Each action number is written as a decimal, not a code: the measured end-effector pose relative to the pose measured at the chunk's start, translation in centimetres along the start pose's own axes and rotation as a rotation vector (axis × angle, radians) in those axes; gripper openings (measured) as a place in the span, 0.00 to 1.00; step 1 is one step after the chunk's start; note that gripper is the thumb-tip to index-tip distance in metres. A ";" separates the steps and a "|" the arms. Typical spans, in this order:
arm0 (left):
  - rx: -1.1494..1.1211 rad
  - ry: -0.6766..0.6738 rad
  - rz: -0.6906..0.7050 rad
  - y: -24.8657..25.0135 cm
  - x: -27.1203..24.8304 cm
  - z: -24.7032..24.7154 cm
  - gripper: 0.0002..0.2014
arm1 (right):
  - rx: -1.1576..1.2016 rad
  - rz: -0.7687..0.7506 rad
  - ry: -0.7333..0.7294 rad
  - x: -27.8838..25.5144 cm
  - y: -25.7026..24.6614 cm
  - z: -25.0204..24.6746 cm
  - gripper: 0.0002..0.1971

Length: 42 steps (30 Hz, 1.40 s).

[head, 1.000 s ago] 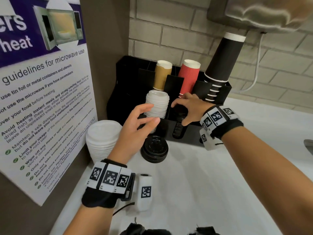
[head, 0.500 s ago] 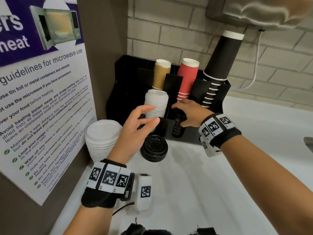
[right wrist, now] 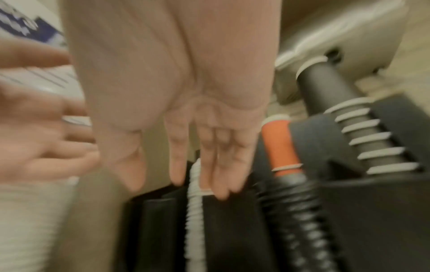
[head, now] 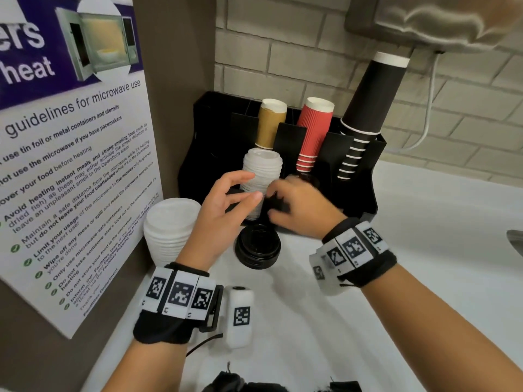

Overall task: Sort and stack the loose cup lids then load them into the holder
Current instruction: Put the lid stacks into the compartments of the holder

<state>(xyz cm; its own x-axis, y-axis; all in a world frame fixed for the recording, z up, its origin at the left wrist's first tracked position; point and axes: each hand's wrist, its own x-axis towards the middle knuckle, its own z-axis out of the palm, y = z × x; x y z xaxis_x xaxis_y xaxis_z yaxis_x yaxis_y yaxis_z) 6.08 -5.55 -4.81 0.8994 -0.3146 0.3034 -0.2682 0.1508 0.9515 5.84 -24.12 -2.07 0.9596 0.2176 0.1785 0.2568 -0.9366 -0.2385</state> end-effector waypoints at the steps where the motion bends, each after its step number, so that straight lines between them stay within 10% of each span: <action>1: -0.002 -0.002 0.006 0.0 0.0 0.0 0.18 | 0.011 0.010 -0.154 -0.2 -0.9 0.7 0.25; 3: 0.007 -0.013 0.008 0.0 -0.1 0.1 0.18 | -0.076 0.100 -0.460 -0.4 -2.2 2.4 0.37; 6: 0.022 -0.022 0.003 0.0 -0.2 0.1 0.17 | -0.256 0.180 -0.548 -0.4 -3.2 4.6 0.45; 23: 0.001 -0.011 0.039 0.1 -0.2 -0.1 0.18 | -0.055 0.229 -0.309 -0.9 -2.3 5.2 0.41; 31: 0.007 -0.101 0.011 -0.3 -0.6 0.8 0.27 | 0.614 0.201 0.070 -2.9 -1.2 -0.1 0.26; 35: -0.095 -0.287 -0.026 -1.0 -1.0 1.0 0.47 | 0.839 0.154 0.059 -4.2 -2.1 -1.0 0.26; 42: -0.060 -0.264 0.040 -1.2 -0.9 0.8 0.46 | 1.086 0.160 0.041 -5.4 -1.5 -1.0 0.30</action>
<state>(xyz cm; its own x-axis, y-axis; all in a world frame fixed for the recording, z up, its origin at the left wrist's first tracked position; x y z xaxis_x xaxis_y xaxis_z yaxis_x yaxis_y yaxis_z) 5.29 -6.19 -6.24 0.7655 -0.5395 0.3507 -0.2734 0.2207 0.9362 0.13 -24.17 -1.74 0.9915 0.0870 0.0968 0.1131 -0.2080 -0.9716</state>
